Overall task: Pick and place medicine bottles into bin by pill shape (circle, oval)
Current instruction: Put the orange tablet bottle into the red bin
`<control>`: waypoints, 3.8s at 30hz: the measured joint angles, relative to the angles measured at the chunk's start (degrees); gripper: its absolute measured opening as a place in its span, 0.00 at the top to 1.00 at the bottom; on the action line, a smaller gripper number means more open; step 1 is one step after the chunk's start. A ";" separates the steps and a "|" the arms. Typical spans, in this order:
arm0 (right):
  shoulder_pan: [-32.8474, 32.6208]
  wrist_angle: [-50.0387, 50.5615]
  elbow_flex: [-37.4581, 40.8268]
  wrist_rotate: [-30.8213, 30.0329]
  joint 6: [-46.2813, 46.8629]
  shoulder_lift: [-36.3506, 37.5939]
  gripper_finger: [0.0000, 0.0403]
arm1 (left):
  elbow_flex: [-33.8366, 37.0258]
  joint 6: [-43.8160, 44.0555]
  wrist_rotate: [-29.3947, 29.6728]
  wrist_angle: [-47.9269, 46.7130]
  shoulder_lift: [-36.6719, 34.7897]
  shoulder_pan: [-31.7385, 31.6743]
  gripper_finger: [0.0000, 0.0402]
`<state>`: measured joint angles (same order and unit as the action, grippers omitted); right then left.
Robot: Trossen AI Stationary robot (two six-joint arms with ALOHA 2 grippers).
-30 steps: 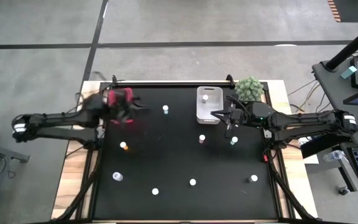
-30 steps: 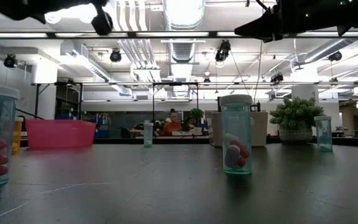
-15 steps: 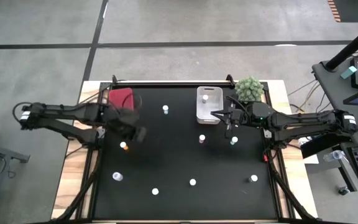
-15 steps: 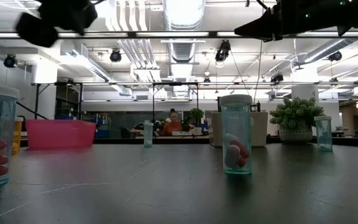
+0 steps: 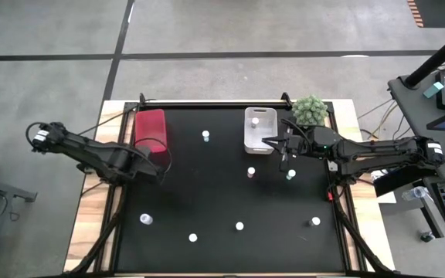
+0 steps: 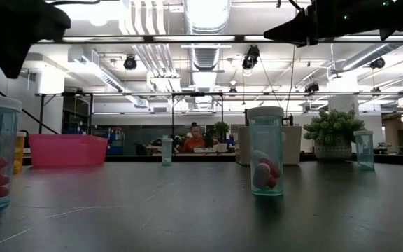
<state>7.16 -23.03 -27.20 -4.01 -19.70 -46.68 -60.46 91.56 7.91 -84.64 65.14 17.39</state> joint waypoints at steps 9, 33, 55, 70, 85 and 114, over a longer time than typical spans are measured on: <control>0.00 -0.02 -0.26 0.00 -1.18 0.00 0.97 | 3.77 -0.32 0.14 3.28 -1.18 -0.04 1.00; 0.00 0.00 -0.28 0.00 -1.97 -0.02 0.97 | 16.96 2.64 1.46 16.92 0.01 -1.21 0.41; 0.00 0.02 -0.31 -0.02 -1.95 -0.02 0.97 | 18.87 -0.47 1.56 22.58 7.14 -2.45 0.61; 0.00 0.54 -0.15 -0.04 0.39 -0.02 0.97 | 14.76 -6.55 1.22 22.14 6.71 -4.10 0.75; 0.00 1.75 -0.04 -0.03 2.16 -0.02 0.97 | -3.73 -40.20 7.14 14.66 6.66 -25.72 0.74; 0.00 1.86 -0.02 -0.04 1.72 -0.02 0.97 | -5.50 -78.97 6.56 27.02 21.09 -70.35 0.74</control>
<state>7.16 -21.16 -27.22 -4.05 -17.98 -46.70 -65.95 12.59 14.47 -57.62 86.24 -52.96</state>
